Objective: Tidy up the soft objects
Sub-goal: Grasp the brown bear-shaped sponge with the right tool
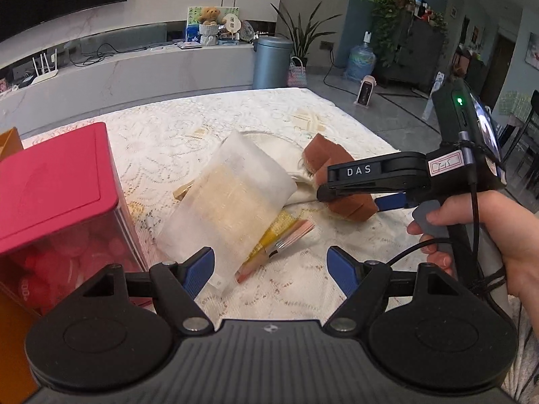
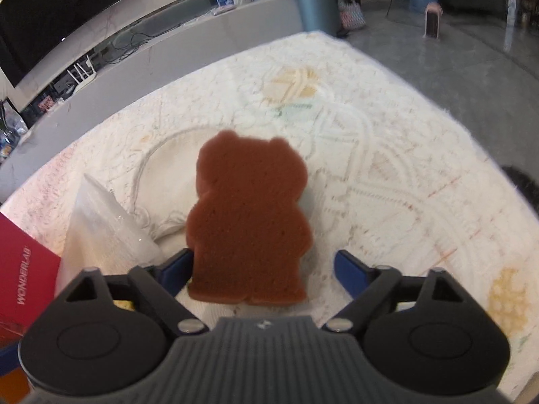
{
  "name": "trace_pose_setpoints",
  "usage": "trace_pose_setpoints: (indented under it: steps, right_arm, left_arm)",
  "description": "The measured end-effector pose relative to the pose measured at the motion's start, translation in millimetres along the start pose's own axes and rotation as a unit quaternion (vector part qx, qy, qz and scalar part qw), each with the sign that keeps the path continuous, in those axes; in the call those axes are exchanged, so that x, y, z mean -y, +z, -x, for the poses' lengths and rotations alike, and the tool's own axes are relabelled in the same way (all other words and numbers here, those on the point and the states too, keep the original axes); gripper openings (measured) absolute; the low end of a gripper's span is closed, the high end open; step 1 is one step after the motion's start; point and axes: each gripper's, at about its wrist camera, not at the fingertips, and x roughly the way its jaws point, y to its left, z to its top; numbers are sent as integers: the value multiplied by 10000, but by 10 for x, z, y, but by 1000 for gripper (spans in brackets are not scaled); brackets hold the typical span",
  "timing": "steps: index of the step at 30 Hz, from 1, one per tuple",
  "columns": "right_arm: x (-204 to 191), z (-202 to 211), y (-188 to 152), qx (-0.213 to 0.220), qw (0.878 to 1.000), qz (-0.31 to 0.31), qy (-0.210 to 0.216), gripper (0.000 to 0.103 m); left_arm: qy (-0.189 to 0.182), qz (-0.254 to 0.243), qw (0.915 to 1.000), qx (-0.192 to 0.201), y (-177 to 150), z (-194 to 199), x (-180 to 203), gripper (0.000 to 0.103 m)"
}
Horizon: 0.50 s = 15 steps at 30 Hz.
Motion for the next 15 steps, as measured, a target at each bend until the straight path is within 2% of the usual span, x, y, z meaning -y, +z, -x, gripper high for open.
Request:
trace_pose_setpoints:
  steps: [1, 3, 8, 11, 15]
  right_arm:
    - [11, 0, 0, -9, 10000, -52, 79, 75]
    - [3, 23, -3, -1, 9998, -17, 201, 64]
    - [-61, 252, -88, 228, 9993, 283, -74, 63]
    - [-61, 503, -170, 302, 9988, 343, 155, 62]
    - [-122, 757, -330, -8, 9972, 706, 229, 63]
  left_arm:
    - [-11, 17, 10000, -7, 2, 6, 2, 89]
    - [-44, 63, 10000, -22, 1, 19, -8, 89]
    - [-29, 85, 9999, -93, -18, -4, -11, 89]
    - [-6, 67, 9999, -104, -33, 10, -5, 89]
    - [48, 95, 9999, -54, -21, 45, -8, 89]
